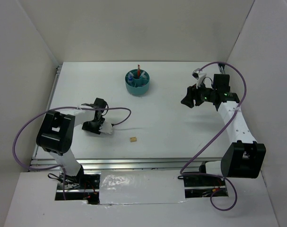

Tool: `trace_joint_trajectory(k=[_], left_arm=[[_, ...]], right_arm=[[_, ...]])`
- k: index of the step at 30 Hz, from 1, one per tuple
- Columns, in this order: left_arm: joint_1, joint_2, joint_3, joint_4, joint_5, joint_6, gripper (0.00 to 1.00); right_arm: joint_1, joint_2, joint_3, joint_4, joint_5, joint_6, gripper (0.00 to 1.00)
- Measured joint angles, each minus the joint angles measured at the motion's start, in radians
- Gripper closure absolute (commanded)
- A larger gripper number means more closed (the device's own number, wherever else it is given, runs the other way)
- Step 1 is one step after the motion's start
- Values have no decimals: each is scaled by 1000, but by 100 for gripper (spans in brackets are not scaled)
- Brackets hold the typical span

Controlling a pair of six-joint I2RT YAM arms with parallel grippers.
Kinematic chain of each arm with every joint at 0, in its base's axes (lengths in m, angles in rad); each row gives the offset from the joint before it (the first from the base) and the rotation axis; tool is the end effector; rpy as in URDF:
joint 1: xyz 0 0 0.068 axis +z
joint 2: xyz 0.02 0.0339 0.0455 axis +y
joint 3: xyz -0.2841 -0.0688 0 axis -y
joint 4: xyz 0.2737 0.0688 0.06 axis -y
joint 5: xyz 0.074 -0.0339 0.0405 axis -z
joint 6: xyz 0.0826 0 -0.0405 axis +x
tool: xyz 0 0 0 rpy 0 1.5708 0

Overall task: Sort the stationery into containers
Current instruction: Pick up the stationery from the center of the board.

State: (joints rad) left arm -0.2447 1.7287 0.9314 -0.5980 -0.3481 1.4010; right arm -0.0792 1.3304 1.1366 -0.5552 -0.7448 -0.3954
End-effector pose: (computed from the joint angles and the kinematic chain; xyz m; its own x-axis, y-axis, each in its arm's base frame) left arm 0.3224 -0.0515 0.0908 0.0061 0.9534 0.3015 0.9703 -0.0786 0.2288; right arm 0.3346 0.0296 0.3039 -0.4582 -0.2477 -0.8536 -0.6644 0.7334 0.1438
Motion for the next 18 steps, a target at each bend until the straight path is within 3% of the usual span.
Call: trace_joint_trajectory(k=[6, 11, 14, 18], left_arm=[[0, -11, -25, 77, -20, 28, 60], [2, -11, 26, 58, 42, 2, 75], [13, -2, 157, -17, 125, -59, 92], [62, 98, 545, -140, 328, -255, 100]], right_arm=[[0, 0, 0, 0, 1, 0, 37], [0, 0, 0, 0, 1, 0, 37], [0, 0, 0, 0, 1, -3, 37], [0, 0, -1, 1, 0, -2, 37]])
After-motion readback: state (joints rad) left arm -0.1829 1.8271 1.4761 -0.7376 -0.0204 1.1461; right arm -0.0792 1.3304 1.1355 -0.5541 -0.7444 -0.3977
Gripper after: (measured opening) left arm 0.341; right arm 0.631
